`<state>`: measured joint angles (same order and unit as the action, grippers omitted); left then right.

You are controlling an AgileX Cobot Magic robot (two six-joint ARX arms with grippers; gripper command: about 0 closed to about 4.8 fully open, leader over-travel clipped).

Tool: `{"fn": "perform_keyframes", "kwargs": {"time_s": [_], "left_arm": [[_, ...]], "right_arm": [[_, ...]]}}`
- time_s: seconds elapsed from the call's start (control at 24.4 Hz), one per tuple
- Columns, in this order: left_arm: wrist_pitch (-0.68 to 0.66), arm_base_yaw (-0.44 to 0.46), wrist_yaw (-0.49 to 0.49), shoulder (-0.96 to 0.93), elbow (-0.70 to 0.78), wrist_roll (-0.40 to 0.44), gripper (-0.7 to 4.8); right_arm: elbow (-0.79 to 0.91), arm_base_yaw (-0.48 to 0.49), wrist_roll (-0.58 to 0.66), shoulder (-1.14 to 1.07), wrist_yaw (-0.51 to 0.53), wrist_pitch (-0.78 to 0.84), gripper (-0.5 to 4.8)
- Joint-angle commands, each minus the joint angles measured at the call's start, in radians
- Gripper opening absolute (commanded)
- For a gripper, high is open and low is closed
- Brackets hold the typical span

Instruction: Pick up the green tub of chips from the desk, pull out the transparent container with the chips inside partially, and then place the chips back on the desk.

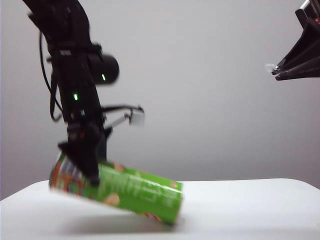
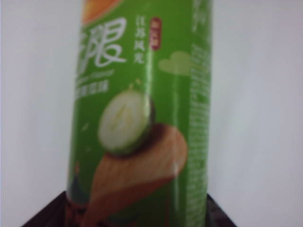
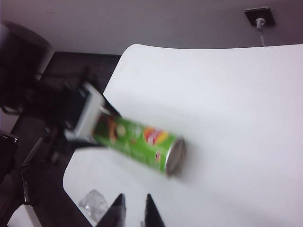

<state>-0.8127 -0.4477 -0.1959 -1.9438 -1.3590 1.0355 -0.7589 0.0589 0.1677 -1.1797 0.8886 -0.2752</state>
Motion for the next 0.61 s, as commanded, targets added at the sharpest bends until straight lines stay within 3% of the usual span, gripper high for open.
{"fn": "perform_keyframes", "kwargs": {"time_s": [0.04,0.37,0.41,0.49,0.61], "left_arm": [[0.026,-0.001,-0.025,-0.021,0.015,0.004,3.44],[0.043,-0.001,-0.025,-0.136,0.016,0.004,3.45],[0.043,-0.001,-0.026,-0.136,0.016,0.004,3.71],[0.043,-0.001,-0.029,-0.135,0.016,0.001,4.79],[0.052,-0.001,-0.028,-0.135,0.016,-0.023,4.79]], "right_arm": [[-0.003,0.0,0.001,0.005,0.008,-0.009,0.54],[-0.002,0.0,0.001,0.005,0.008,-0.035,0.54],[-0.002,-0.001,0.0,0.005,0.008,-0.037,0.54],[-0.002,-0.001,-0.001,0.005,0.008,-0.035,0.54],[-0.002,0.0,-0.007,0.005,0.008,-0.035,0.54]]}}
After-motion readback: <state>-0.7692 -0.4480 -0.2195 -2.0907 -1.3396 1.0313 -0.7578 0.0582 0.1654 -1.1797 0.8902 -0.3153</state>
